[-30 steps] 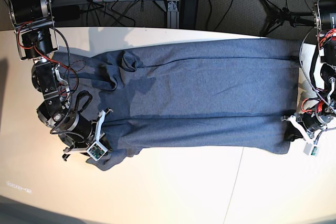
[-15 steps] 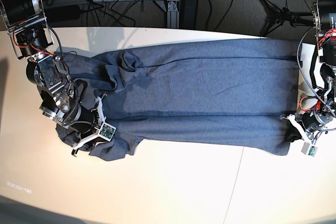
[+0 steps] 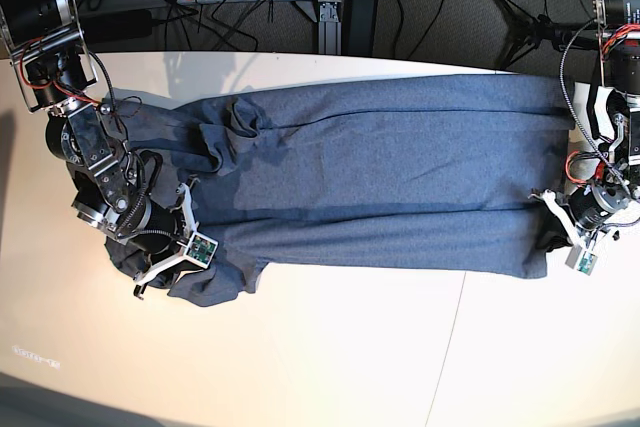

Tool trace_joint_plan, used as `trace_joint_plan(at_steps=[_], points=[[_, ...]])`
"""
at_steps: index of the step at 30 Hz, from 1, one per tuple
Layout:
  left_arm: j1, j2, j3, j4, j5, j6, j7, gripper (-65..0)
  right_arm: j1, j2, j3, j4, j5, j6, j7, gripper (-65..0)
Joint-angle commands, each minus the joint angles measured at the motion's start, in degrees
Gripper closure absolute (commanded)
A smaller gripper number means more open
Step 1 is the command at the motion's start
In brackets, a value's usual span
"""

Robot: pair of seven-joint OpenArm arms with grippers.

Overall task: Fold the T-shirt properly
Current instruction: 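Fold the held sleeve onto the shirt body with the right gripper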

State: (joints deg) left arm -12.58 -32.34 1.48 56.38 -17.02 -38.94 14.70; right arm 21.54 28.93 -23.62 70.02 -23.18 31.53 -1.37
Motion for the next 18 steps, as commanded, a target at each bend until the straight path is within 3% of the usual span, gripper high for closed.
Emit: trace_joint_plan(at_steps=[1,10,18], points=[[-1.20,-1.18,-0.31,0.98,-0.68,-1.06,-1.42,0.0,1.44,1.05,0.61,0.92,0.26,-0.44,0.76,0.0],[-0.98,-1.25,-0.31,1.57,2.08,-1.06,-1.46,0.0,1.44,1.14,0.61,0.92,1.18,-0.42,0.74,0.0],[6.16,-3.65,-0.33,12.55,2.03,-1.06,-1.44,0.0,0.37,3.45,0.61,3.65,4.26,-0.39,0.74,0.0]])
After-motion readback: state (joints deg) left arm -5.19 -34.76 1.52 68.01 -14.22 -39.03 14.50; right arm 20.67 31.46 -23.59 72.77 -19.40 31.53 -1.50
